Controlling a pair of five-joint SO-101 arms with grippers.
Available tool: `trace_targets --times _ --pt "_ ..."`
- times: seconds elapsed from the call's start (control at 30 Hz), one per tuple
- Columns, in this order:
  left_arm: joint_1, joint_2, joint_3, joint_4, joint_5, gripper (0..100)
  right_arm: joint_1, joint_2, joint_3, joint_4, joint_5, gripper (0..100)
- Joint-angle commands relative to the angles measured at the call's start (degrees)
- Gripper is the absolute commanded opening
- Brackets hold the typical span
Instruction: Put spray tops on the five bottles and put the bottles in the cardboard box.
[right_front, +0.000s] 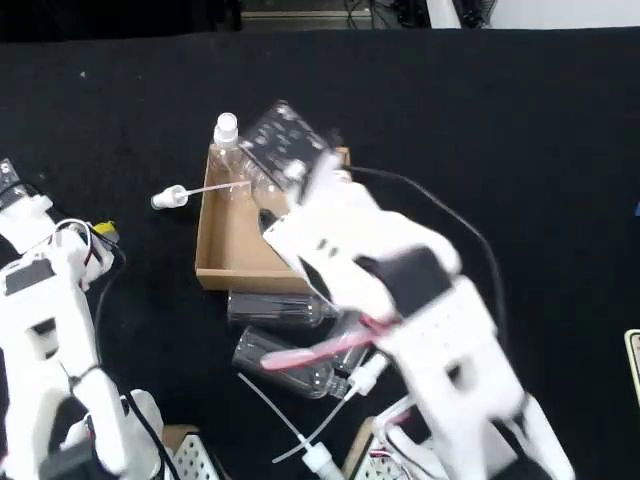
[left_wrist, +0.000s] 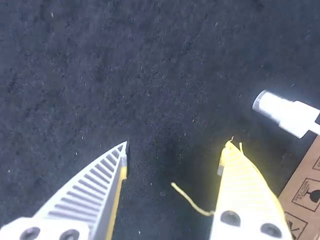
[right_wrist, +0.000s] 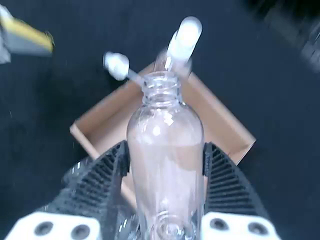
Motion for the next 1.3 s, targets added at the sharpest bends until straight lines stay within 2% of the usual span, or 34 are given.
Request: trace_targets --times 0.0,0.33,0.47,0.53,0.67,0.77,1.03,1.17,1.27 --pt "-0.22 7.91 -9.8 4.57 0.18 28 1.41 -11.3 -0.22 -0.09 -0.09 14.3" --pt "-0.13 28.57 -38.02 25.14 0.53 28 12.4 -34.33 15.96 -8.62 -0.53 14.2" --pt "4.0 35.43 -46.55 31.3 0.62 28 12.84 -38.37 21.85 -10.64 -2.37 14.2" --pt "6.46 38.95 -50.15 32.88 0.97 28 13.01 -39.16 23.96 -11.52 -4.04 14.2" --pt "9.19 46.51 -58.42 33.85 7.3 28 13.01 -39.6 25.8 -11.78 -4.31 14.1" --pt "11.56 51.69 -65.45 35.96 8.0 28 13.01 -39.87 27.38 -11.78 -4.31 14.1" --pt "14.02 61.45 -88.66 47.12 6.07 28 13.01 -39.87 29.49 -11.96 -4.13 14.1" --pt "15.6 68.04 -93.58 49.32 0.79 28 13.01 -39.87 29.49 -11.96 -4.13 14.1" --pt "15.69 72.53 -96.66 51.16 0.0 28 13.01 -39.87 29.49 -11.96 -4.13 14.1"
